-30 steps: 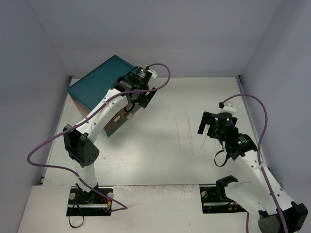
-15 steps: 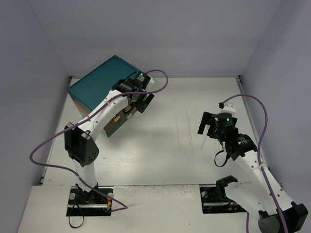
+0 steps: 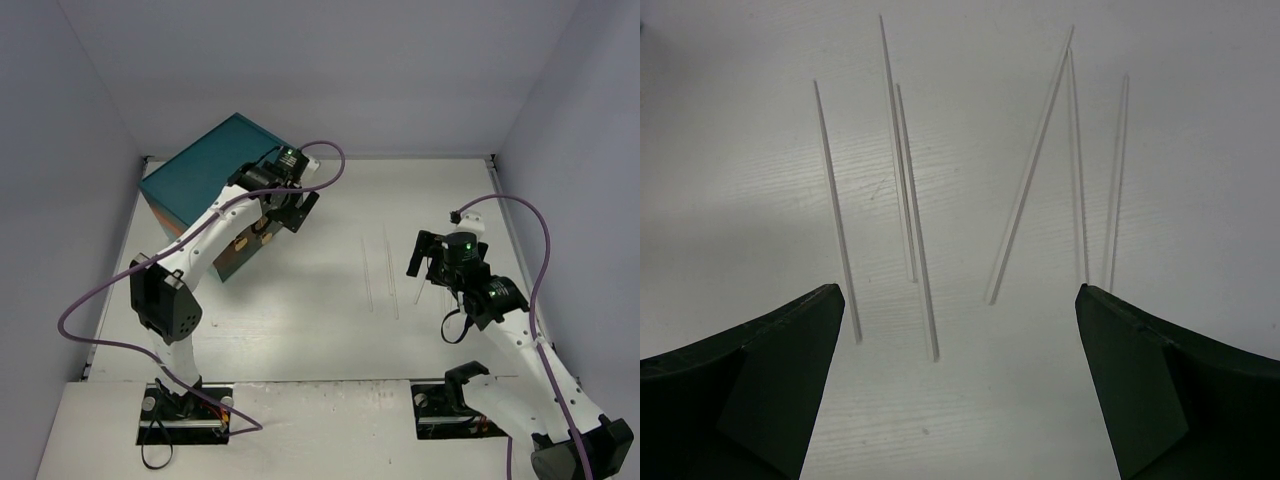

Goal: Sort the eating utensils into containers

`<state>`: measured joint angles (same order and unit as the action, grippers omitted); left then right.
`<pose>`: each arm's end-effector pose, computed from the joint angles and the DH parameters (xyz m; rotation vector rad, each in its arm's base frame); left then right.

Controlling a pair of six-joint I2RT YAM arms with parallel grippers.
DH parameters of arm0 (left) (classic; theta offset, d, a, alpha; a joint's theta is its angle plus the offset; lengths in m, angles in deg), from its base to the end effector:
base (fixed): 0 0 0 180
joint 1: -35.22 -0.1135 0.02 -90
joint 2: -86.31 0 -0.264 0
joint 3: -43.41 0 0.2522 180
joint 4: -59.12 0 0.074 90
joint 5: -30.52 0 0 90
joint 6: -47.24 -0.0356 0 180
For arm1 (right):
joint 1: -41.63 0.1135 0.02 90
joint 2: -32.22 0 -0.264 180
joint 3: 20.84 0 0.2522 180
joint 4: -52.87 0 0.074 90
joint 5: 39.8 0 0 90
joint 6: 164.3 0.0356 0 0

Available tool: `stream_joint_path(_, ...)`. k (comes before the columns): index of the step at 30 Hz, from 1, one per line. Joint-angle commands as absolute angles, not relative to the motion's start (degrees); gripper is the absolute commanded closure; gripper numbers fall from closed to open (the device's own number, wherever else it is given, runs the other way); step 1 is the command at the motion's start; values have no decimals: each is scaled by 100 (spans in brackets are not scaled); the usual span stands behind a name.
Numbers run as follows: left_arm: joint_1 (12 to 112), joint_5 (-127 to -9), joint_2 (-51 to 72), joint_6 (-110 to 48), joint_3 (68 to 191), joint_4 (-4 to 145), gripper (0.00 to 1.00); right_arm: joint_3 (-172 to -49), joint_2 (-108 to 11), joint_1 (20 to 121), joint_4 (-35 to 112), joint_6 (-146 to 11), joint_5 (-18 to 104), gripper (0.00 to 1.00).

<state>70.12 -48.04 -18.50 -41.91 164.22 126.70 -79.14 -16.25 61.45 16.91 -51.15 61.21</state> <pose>0.3301 -0.2217 0.3529 0.6343 2.3629 -0.0284 0.1822 0.0585 0.3062 0.1805 2.0211 0.2807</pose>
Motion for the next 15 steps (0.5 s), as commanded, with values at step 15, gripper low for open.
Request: stream_joint_path(15,7876,-4206,-973,-3889,17059,12793,12,-7975,-1913,6114,1837,-5037,6137,1)
